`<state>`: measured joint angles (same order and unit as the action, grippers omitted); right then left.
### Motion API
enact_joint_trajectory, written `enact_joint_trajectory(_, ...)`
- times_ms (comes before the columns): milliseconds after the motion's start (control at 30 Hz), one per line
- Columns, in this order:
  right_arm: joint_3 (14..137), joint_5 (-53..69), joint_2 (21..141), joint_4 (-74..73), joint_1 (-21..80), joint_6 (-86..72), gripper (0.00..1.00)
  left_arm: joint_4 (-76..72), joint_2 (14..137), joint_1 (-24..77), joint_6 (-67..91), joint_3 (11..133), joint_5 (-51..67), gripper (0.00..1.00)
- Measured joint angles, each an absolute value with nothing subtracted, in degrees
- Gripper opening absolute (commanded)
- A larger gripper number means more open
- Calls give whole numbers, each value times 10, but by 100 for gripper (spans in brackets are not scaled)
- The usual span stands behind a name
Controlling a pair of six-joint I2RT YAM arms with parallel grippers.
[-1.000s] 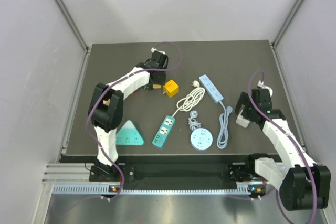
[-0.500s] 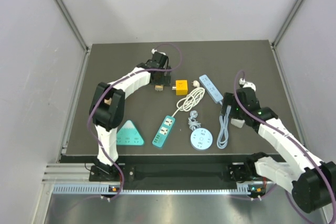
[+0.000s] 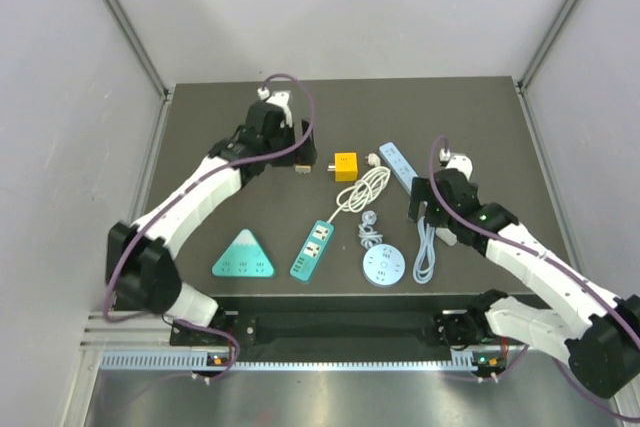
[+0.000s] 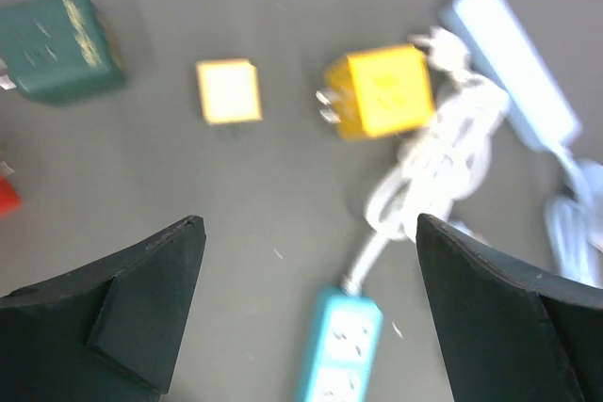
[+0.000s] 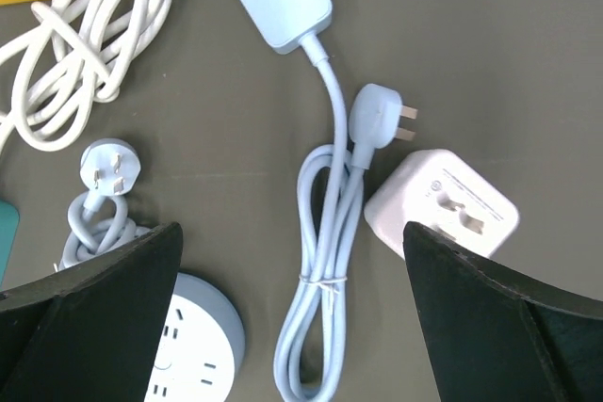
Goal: Pull the plug off the socket
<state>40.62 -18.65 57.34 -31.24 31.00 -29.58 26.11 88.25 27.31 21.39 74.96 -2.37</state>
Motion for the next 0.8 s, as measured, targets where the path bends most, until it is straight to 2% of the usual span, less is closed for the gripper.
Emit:
enact_joint_trajectory(167,413,-197,536,-326,310,-289,100,219,736,273,252,613,41,99)
enact_joint_trajectory(300,396,-158,505,-298,313,-297,100,167,618,273,305,480,84,99)
enact_joint_trajectory(600,208,-92,359,-192,392,-389,100,19,270,274,488,142,182,99)
enact_joint_trajectory(800,85,-63,184,-131,405,-448,100,45,38,274,543,61,222,98)
